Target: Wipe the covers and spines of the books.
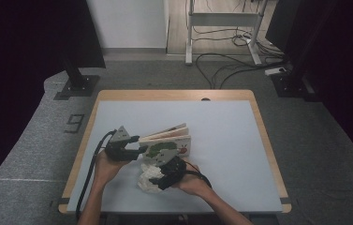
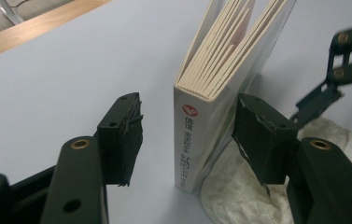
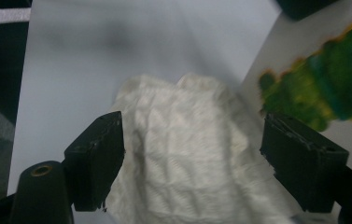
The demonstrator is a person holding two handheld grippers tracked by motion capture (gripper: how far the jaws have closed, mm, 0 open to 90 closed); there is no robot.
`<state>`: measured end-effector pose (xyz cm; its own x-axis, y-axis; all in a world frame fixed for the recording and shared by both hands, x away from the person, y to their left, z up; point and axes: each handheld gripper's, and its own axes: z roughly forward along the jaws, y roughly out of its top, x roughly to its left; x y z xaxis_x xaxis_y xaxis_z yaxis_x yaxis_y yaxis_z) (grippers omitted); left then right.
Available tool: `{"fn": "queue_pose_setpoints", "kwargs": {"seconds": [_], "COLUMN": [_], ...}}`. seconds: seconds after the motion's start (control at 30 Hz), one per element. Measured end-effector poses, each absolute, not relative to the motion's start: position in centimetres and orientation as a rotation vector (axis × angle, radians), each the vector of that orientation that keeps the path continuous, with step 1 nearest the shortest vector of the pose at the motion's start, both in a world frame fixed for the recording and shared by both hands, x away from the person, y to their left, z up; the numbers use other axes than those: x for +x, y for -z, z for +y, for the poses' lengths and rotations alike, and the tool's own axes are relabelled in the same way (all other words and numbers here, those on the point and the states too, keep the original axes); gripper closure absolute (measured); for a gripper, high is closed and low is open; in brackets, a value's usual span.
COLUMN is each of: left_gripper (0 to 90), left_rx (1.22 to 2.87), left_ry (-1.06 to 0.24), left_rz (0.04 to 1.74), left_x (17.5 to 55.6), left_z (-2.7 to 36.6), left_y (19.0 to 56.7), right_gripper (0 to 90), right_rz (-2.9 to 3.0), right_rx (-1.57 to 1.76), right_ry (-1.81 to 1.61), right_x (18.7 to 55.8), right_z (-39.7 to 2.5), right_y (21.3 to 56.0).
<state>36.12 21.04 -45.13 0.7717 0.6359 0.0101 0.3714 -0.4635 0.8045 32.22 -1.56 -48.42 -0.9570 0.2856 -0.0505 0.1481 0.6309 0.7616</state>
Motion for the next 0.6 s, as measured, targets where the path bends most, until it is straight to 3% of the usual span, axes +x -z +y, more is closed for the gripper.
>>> {"fn": "queue_pose_setpoints", "kwargs": {"seconds": [0.6], "left_gripper": [42.2], "left_rx": [2.099], "left_ry": [-0.383], "left_rz": [0.754], "left_x": [36.2], "left_z": [21.0], "left_y": [45.2], "right_gripper": [23.2], "right_rz": [2.612], "right_rx": [0.476], "right_ry": [-1.316], "right_x": [33.8], "right_z": [-3.7], "right_y": [46.6]}}
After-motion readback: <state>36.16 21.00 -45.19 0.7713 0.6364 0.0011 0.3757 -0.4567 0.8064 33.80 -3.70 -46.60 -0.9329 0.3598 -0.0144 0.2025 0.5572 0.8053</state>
